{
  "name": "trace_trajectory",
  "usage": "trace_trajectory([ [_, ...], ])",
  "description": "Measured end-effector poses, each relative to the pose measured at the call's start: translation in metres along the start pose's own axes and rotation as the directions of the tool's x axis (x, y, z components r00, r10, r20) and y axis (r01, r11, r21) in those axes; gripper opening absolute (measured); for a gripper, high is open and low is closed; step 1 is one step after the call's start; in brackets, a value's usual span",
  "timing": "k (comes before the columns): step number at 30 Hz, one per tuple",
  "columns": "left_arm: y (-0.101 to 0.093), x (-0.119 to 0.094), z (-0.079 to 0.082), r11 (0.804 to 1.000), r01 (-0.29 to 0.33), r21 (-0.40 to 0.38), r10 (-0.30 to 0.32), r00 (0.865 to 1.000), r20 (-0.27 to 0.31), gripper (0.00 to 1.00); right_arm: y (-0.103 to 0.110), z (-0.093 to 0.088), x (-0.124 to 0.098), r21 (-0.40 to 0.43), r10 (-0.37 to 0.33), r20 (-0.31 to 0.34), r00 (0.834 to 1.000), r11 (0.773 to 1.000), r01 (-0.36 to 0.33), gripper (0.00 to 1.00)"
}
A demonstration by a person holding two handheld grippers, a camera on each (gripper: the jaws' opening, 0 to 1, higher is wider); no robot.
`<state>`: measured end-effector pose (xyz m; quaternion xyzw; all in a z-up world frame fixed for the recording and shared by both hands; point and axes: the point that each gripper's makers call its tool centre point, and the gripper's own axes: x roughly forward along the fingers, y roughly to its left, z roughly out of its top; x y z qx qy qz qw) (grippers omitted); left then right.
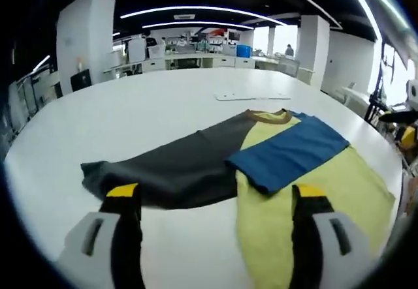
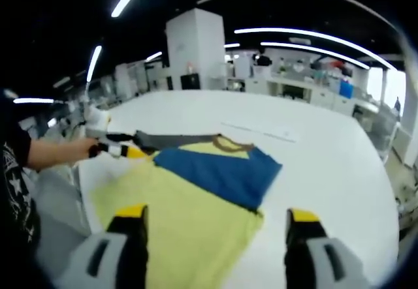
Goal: Fold the garment on the visible template until the final outline fits inside the template.
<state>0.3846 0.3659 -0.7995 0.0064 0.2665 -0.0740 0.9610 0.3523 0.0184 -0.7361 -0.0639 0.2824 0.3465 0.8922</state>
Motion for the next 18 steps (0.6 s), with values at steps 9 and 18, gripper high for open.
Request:
trace_trajectory([
  [9,0.039,-0.014,-0.011,0.999,-0.022,0.048,0.023,0.999,-0.031,0.99,0.002,0.001,-0.003,0.0,-0.004,-0.002,1.0,1.0,0.004,0.86],
  [18,0.074,-0.024,-0.015,0.997,-0.052,0.054,0.054,0.998,-0.037,0.99,0.006,0.0,-0.009,-0.031,-0.004,-0.01,1.0,1.0,0.003,0.89],
])
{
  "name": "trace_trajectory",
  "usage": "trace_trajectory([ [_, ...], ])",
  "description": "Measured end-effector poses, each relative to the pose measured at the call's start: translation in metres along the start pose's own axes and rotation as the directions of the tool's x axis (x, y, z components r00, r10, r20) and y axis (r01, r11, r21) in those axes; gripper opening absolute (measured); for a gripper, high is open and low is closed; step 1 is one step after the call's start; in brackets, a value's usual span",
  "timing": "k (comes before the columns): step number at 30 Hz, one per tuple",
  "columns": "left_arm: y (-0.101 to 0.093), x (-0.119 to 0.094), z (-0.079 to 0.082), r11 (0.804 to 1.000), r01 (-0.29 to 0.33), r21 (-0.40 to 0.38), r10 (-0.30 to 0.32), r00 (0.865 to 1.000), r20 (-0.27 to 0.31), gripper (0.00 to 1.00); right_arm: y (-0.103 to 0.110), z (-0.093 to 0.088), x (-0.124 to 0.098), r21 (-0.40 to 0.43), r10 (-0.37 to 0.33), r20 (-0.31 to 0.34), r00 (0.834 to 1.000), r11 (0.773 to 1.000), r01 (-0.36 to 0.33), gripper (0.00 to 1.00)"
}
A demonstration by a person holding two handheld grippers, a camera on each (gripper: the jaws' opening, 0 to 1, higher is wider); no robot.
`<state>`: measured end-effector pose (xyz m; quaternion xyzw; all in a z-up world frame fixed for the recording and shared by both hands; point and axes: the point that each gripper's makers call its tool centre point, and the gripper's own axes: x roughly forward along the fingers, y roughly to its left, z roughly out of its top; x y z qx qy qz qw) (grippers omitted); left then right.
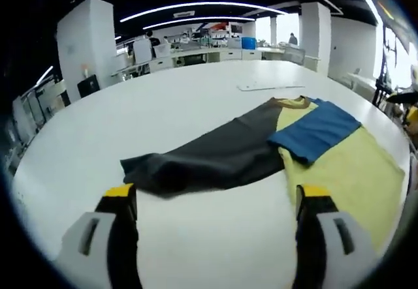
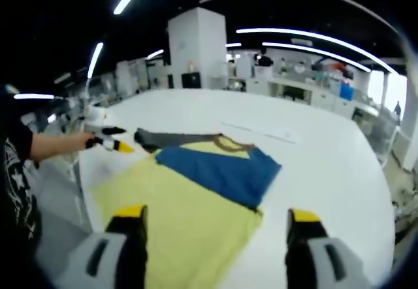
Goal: Fold the garment on the visible template until the final outline fits inside the template.
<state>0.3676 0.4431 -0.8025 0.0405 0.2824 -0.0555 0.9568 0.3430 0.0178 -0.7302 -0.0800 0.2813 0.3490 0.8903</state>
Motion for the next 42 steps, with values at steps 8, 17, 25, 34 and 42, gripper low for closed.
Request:
trace_trajectory([
  [8,0.031,-0.008,-0.003,0.996,-0.054,-0.066,0.055,0.998,0.004,0.95,0.01,-0.007,-0.005,-0.007,0.041,-0.014,0.999,0.999,-0.041,0.91],
  [17,0.053,-0.013,0.003,0.982,-0.133,-0.137,0.139,0.99,0.036,0.84,0.014,-0.015,-0.008,0.018,0.038,-0.021,0.999,0.999,-0.038,0.89],
  [25,0.081,-0.02,0.006,0.952,-0.221,-0.212,0.241,0.968,0.07,0.66,0.008,-0.017,-0.011,0.035,0.017,-0.022,1.0,0.999,-0.017,0.88],
  [34,0.094,-0.011,-0.001,0.934,-0.256,-0.249,0.274,0.961,0.038,0.48,0.006,-0.02,-0.011,0.042,0.008,-0.036,0.999,0.999,-0.007,0.88],
  [42,0.095,0.011,-0.009,0.931,-0.234,-0.281,0.242,0.97,-0.007,0.32,0.003,-0.023,-0.01,0.04,-0.007,-0.052,0.999,0.999,0.009,0.88],
])
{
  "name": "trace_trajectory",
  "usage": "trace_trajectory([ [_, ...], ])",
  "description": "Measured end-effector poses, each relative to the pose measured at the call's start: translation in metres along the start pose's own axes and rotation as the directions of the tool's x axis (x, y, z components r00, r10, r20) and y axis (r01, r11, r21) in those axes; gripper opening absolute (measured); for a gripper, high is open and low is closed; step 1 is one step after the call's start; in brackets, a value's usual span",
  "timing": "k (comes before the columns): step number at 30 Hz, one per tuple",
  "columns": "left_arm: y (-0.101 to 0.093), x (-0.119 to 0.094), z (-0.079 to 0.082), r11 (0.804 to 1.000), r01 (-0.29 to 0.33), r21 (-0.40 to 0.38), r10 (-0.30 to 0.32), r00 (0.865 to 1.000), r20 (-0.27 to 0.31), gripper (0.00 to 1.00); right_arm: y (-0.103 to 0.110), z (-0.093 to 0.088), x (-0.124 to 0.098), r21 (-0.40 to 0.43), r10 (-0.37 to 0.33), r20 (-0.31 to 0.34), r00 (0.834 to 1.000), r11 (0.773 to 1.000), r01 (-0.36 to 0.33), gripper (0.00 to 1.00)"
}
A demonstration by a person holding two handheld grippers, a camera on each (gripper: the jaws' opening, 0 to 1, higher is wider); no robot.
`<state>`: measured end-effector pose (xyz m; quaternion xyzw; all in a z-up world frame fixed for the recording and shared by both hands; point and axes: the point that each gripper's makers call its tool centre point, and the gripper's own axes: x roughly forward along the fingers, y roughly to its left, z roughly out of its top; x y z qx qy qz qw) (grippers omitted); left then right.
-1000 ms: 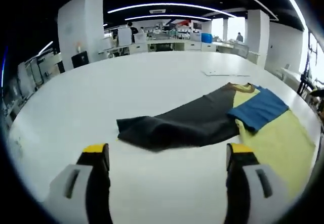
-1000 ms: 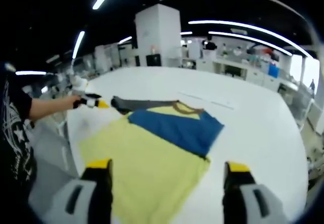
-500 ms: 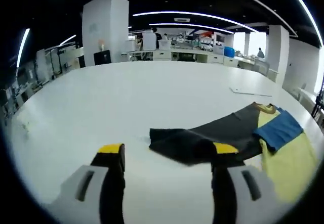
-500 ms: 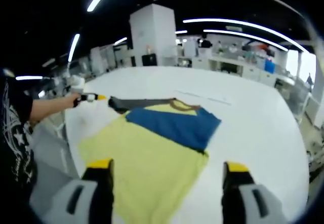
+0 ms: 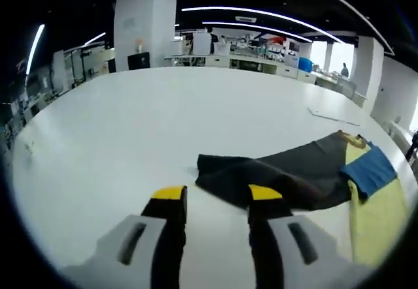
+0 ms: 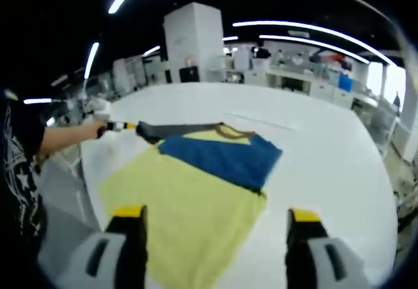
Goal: Fold the garment on the visible template until the final outline fits inside the template.
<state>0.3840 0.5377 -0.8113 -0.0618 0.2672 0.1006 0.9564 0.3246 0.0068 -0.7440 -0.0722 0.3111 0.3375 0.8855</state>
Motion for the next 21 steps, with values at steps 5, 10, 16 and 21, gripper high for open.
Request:
trace_trajectory([
  [5,0.002,0.006,-0.007,1.0,0.0,-0.005,0.0,1.0,-0.026,0.25,-0.001,-0.001,0.001,0.012,-0.008,-0.003,1.0,1.0,0.008,0.87],
  [10,-0.003,0.011,-0.014,1.0,0.0,0.013,0.0,0.999,-0.054,0.2,-0.001,-0.005,0.002,0.015,-0.019,-0.017,1.0,1.0,0.019,0.86],
  [16,-0.001,0.017,-0.021,1.0,0.003,0.016,-0.002,0.997,-0.072,0.09,0.001,-0.006,0.001,0.006,-0.014,-0.02,1.0,1.0,0.014,0.87],
  [21,-0.003,0.022,-0.021,1.0,0.01,-0.008,-0.01,0.998,-0.067,0.07,0.004,-0.006,-0.001,0.004,-0.015,-0.012,1.0,1.0,0.015,0.88],
])
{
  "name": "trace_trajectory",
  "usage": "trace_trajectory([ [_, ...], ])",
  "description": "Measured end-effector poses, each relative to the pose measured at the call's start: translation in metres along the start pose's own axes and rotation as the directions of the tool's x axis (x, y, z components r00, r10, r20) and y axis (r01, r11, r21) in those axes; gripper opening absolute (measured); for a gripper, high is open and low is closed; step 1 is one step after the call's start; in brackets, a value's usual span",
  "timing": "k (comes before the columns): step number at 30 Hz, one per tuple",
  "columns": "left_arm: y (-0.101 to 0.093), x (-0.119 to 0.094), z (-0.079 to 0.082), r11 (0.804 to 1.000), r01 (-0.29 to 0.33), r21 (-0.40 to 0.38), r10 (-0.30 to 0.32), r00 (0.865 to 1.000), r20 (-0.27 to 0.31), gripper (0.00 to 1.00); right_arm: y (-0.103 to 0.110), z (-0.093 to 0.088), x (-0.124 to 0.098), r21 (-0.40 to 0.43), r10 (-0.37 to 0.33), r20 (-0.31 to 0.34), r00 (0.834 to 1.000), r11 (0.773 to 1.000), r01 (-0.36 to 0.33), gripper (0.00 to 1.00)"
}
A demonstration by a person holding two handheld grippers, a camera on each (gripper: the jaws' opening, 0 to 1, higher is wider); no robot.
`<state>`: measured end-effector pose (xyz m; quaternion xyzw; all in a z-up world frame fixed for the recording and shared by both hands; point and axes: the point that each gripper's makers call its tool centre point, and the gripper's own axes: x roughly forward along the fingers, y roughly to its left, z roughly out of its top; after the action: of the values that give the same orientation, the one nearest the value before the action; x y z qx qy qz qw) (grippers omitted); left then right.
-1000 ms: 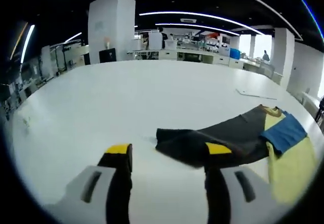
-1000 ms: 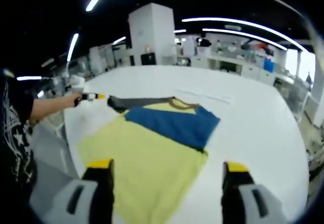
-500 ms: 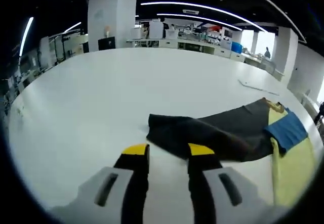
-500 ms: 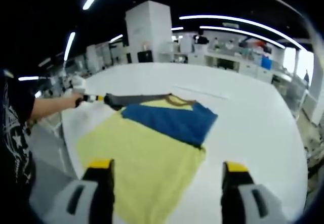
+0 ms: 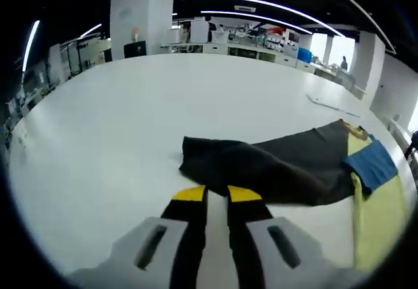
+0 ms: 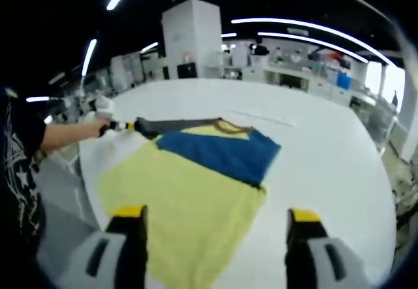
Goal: Fold the garment on the visible template until the final outline fits inside the template.
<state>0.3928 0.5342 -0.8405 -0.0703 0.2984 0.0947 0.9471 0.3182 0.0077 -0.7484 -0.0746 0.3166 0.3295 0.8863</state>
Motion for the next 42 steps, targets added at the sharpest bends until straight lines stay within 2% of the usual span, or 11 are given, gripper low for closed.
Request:
trace_trajectory([
  [4,-0.001,0.002,0.0,1.0,0.004,0.008,-0.004,1.0,0.005,0.05,0.0,0.001,-0.002,-0.014,-0.003,0.009,1.0,1.0,0.003,0.88],
  [7,-0.004,0.003,0.0,1.0,0.024,-0.02,-0.023,1.0,0.013,0.0,0.003,0.004,-0.003,-0.02,0.002,0.02,1.0,1.0,-0.001,0.88],
  [10,-0.002,0.004,0.001,0.999,0.023,-0.032,-0.022,1.0,0.012,0.0,0.006,0.005,-0.005,-0.03,0.013,0.024,1.0,0.999,-0.012,0.9],
  [14,0.001,0.001,0.004,0.998,0.02,-0.067,-0.018,0.999,0.029,0.0,0.012,0.005,-0.007,-0.043,0.03,0.02,0.999,0.999,-0.029,0.91],
  [17,-0.003,-0.003,0.012,0.991,0.055,-0.125,-0.048,0.997,0.054,0.0,0.016,0.005,-0.009,-0.038,0.043,0.026,0.999,0.998,-0.042,0.91],
  [22,-0.006,-0.011,0.022,0.991,0.072,-0.116,-0.063,0.995,0.075,0.0,0.02,0.004,-0.01,-0.045,0.057,0.025,0.998,0.997,-0.056,0.93],
  [30,0.005,-0.023,0.029,0.991,0.066,-0.113,-0.054,0.993,0.107,0.0,0.027,0.002,-0.011,-0.043,0.083,0.026,0.996,0.996,-0.082,0.92],
  [34,0.019,-0.026,0.029,0.998,0.021,-0.054,-0.016,0.995,0.095,0.0,0.028,0.001,-0.011,-0.043,0.087,0.022,0.996,0.995,-0.086,0.92],
  [42,0.022,-0.02,0.022,0.999,0.028,-0.029,-0.027,0.998,0.056,0.0,0.026,0.001,-0.012,-0.042,0.084,0.016,0.996,0.996,-0.084,0.92],
])
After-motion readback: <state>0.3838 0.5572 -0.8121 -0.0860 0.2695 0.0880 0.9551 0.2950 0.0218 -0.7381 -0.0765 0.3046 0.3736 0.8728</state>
